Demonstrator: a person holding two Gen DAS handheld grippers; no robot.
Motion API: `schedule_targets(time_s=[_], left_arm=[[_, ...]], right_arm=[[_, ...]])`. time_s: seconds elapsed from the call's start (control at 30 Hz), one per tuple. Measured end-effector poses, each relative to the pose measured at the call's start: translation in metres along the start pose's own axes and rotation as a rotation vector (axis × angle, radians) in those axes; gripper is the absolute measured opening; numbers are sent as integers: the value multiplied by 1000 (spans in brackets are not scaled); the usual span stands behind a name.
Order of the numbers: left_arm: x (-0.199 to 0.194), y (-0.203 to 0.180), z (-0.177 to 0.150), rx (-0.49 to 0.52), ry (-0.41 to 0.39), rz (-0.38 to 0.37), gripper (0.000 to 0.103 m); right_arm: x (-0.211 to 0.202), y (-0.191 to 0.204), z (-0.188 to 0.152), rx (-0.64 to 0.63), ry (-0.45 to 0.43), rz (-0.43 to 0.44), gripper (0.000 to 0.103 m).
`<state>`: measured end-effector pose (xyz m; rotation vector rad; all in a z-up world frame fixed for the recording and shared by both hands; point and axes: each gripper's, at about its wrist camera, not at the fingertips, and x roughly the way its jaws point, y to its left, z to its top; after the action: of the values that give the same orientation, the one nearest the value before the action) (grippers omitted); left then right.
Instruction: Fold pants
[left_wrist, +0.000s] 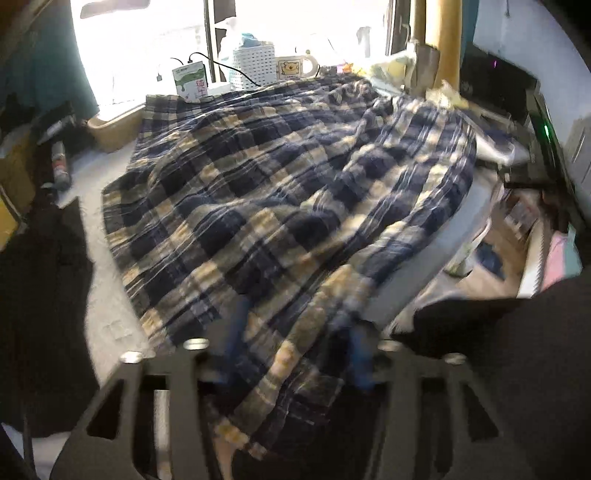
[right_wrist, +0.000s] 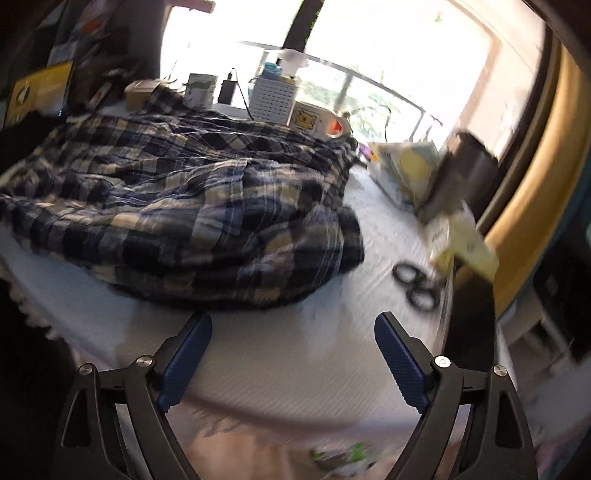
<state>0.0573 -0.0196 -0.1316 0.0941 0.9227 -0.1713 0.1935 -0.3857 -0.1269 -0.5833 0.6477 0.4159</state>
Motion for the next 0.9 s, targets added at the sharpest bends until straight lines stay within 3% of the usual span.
schedule_targets(time_s=[0.03,0.1,0.2,0.27,0.3,0.33,0.4,0.43,0.47,0.5,0.53,0.7,0.9], left_arm=[[-1,-1,-2,9,-8,30,73],[-2,1,-8,21,-44,67,80],[1,12,-9,-33,-55,35,81],[0,14,-8,-37,-79,28,56],[-1,14,-7,-39,-82,23,28],[-2,14,-5,-42,-80,31,9],[-6,17,-3,-61,-102,31,7],[-11,17,0,-72,-119,19,7],[-20,19,3,-81,-157,1,7],[-27,19,6,-80,-184,-5,7],[-36,18,9,-73,-218,-10,7],[-59,20,33,-43,-300,40,6],[-63,32,61,1,-332,84,6]], right_arm=[[3,0,3,-31,-13,-3,91],[11,2,11,-74,-31,-4,91],[21,5,23,-138,-50,5,91],[26,5,30,-146,-53,32,91],[29,3,34,-139,-52,53,91],[31,1,36,-126,-51,70,91],[35,-2,38,-97,-44,109,60],[38,-5,38,-74,-31,113,30],[38,-5,38,-68,-32,114,17],[37,-4,38,-67,-36,120,15],[34,-3,39,-64,-41,117,6],[13,-7,53,-25,-73,78,5],[-5,-25,82,44,-106,49,4]])
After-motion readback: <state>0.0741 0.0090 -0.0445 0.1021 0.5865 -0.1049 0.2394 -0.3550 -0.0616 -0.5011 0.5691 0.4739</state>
